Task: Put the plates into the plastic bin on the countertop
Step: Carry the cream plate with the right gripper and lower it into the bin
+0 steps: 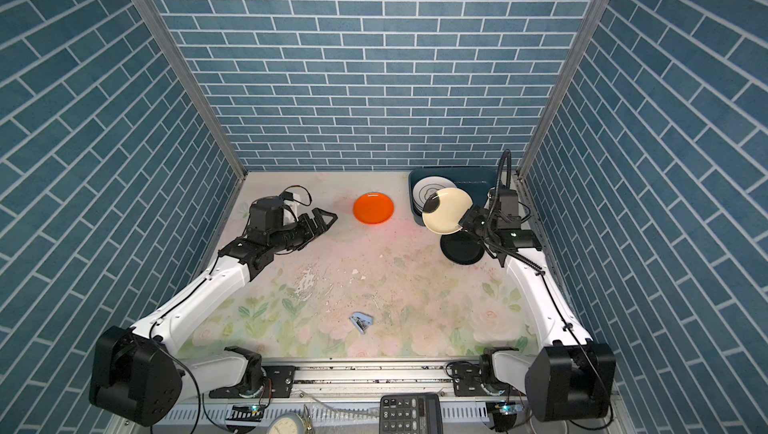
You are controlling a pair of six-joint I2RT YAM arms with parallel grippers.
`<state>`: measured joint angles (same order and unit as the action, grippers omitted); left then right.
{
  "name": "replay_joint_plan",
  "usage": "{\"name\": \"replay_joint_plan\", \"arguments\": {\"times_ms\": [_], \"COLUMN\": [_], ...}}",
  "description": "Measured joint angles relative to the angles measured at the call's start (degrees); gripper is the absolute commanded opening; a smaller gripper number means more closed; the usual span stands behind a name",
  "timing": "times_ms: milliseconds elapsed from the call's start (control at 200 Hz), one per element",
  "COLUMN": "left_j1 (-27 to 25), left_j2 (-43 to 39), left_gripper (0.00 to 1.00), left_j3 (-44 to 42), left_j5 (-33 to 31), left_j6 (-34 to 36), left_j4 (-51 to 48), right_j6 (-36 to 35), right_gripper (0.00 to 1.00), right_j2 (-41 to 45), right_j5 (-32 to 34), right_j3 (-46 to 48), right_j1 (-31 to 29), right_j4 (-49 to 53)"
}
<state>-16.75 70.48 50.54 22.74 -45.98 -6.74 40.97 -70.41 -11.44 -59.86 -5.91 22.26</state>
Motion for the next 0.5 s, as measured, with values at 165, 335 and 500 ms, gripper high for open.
{"name": "replay_joint_plan", "arguments": {"times_ms": [165,335,500], "left_j1": [1.18,1.46,1.51], "left_j2": [-1.11,-2.89,-4.48], "left_gripper": [1.00,1.00,0.99], "left_j3": [-1.16,-2.19,-3.34], "left_j5": [-0.26,-1.14,-2.80], "left_j6": [0.07,-0.07,-0.09], "left_j4": [0.17,0.09,0.20], "right_j6": [-0.39,-0.28,-0.31], "right_gripper": [0.00,0.00,0.00], "right_j2": [-5.55,-12.13,-19.17], "right_j5": [0.09,-1.09,-2.19], "right_j3": [-2.58,-4.55,-8.83], "right_j1": [1.60,1.90,1.90], "right_j4": [-1.55,-4.42,-5.14]}}
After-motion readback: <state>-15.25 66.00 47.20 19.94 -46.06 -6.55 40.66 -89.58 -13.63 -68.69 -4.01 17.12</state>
